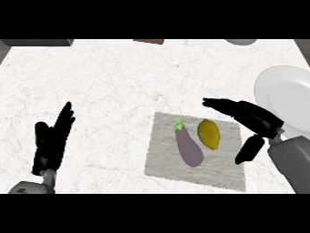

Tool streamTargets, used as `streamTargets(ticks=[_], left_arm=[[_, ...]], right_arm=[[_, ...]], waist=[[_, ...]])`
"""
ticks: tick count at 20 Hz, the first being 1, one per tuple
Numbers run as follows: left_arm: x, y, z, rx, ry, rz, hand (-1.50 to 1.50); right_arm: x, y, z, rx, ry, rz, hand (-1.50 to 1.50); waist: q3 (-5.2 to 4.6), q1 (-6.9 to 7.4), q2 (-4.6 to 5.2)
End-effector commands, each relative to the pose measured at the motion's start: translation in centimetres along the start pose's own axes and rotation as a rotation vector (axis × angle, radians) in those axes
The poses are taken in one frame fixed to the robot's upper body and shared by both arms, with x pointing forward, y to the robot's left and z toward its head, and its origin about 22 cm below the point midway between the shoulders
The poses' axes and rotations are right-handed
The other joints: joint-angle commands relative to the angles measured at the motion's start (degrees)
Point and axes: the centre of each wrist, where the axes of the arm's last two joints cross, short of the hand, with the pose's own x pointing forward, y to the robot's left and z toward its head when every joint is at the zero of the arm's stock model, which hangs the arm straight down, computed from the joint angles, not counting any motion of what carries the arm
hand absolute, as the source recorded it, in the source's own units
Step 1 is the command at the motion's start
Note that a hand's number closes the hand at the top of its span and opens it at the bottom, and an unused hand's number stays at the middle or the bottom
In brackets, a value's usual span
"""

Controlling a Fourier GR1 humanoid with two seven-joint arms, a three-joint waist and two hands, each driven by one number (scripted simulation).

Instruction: Pick the lemon from the placemat and place it in the plate

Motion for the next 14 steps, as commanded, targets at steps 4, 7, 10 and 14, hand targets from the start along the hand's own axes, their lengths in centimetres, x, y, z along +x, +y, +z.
streamTargets(ticks=[4,7,10,14], left_arm=[[0.2,0.7,-1.0,-0.008,-0.015,0.003,0.00],[1.7,-0.3,1.2,-0.012,-0.007,-0.001,0.00],[0.1,-0.3,-1.2,-0.005,0.005,0.001,0.00],[0.5,0.9,-0.8,-0.017,-0.009,0.003,0.00]], right_arm=[[-0.5,2.6,-1.7,0.041,-0.008,0.009,-1.50],[0.4,2.8,-1.3,0.050,-0.008,0.022,-1.50],[-1.0,4.3,-2.2,0.067,0.000,0.022,-1.50],[-0.6,3.8,-4.2,0.060,0.015,-0.004,-1.50]], waist=[[0.00,-0.05,0.04],[0.02,-0.01,-0.06],[0.01,-0.09,0.03],[0.01,-0.01,0.03]])
